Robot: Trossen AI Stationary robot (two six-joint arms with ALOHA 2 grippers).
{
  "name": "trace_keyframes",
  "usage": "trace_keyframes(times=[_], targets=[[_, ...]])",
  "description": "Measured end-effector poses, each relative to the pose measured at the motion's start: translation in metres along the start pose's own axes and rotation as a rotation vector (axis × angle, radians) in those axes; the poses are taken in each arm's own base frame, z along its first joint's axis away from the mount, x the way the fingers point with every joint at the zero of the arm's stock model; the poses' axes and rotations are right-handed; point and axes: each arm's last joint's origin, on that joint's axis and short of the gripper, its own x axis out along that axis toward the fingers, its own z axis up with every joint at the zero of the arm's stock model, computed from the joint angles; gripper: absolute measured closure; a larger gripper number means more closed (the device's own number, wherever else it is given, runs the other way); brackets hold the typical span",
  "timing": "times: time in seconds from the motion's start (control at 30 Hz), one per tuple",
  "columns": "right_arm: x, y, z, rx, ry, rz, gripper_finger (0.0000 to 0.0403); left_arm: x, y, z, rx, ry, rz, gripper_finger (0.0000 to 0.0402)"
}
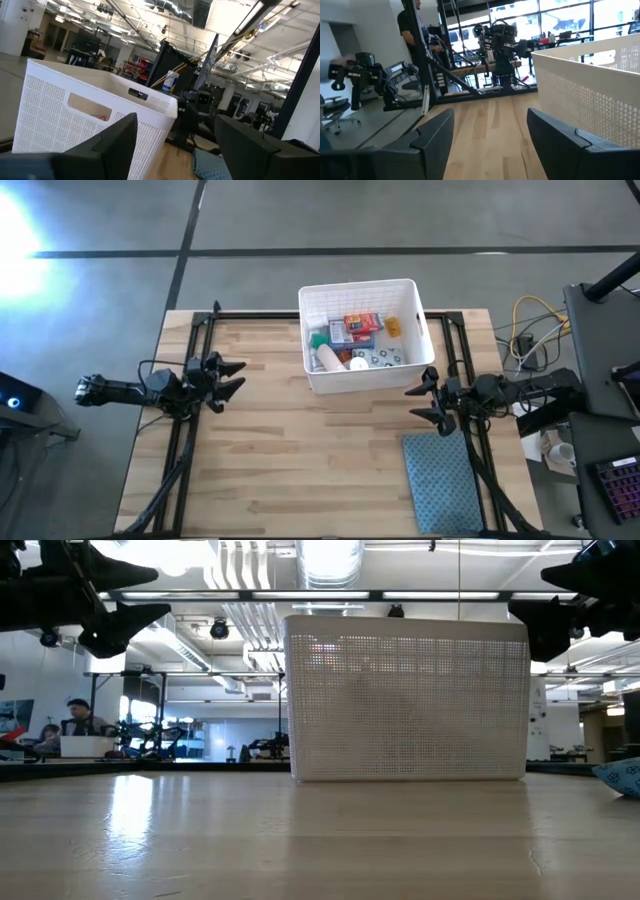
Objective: Pick & place medical supplies in basket/bin
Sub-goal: Return to Home Position
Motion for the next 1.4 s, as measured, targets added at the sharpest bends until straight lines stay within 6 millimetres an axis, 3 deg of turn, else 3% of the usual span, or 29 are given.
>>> trace_keyframes(times=[0.63,1.0,1.4], targets=[[0.0,0.0,0.0,-0.001,0.0,-0.003,0.0163,-0.001,0.0,0.002,-0.006,-0.016,-0.004,0.0157],[0.0,-0.005,0.002,-0.134,-0.029,-0.181,0.0163,-0.007,0.0,0.011,-0.04,-0.103,-0.023,0.0157],[0.0,-0.005,0.002,-0.13,-0.031,-0.181,0.0163,0.001,0.001,-0.002,0.007,0.014,0.009,0.0157]])
